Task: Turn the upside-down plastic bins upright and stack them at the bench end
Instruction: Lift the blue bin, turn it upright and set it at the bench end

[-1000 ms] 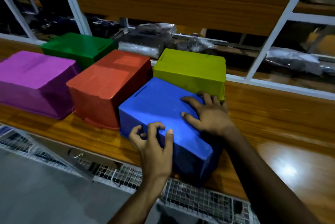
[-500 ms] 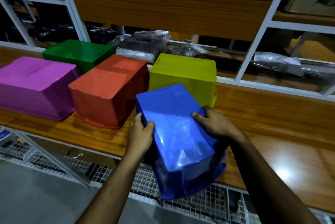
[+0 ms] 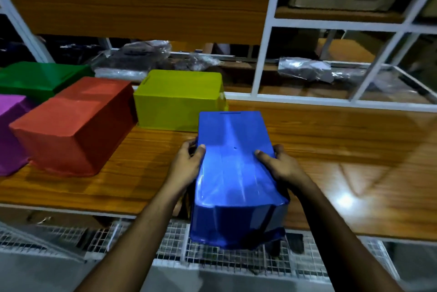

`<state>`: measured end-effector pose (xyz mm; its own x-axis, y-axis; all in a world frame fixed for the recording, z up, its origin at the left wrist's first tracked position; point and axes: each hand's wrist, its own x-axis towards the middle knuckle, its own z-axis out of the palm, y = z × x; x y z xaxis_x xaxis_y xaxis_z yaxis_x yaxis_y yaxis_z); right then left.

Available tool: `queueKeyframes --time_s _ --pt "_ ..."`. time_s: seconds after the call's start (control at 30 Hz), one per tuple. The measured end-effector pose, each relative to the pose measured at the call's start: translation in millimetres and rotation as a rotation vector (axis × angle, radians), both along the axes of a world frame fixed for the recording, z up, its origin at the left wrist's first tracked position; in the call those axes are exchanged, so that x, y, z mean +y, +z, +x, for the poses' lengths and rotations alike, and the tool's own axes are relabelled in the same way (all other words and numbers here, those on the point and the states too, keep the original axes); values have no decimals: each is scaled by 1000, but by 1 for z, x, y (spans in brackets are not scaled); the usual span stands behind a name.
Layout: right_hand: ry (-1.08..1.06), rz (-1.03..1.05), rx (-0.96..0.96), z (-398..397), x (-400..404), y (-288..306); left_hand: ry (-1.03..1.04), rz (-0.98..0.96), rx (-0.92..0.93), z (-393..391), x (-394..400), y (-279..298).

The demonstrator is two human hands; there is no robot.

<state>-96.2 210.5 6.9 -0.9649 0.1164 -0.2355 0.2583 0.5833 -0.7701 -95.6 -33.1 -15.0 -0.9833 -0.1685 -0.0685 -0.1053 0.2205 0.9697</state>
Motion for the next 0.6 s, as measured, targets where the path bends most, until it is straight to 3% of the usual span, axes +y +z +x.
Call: queueKeyframes --time_s 0.3,0.4,0.6 --pt "-28 -115 8 -16 48 7 -26 -66 -62 -28 43 3" --pt "-7 -25 7 -21 54 12 -80 -18 -87 -37 45 2" --pt "-104 -75 93 -29 78 33 -172 47 -75 -66 62 14"
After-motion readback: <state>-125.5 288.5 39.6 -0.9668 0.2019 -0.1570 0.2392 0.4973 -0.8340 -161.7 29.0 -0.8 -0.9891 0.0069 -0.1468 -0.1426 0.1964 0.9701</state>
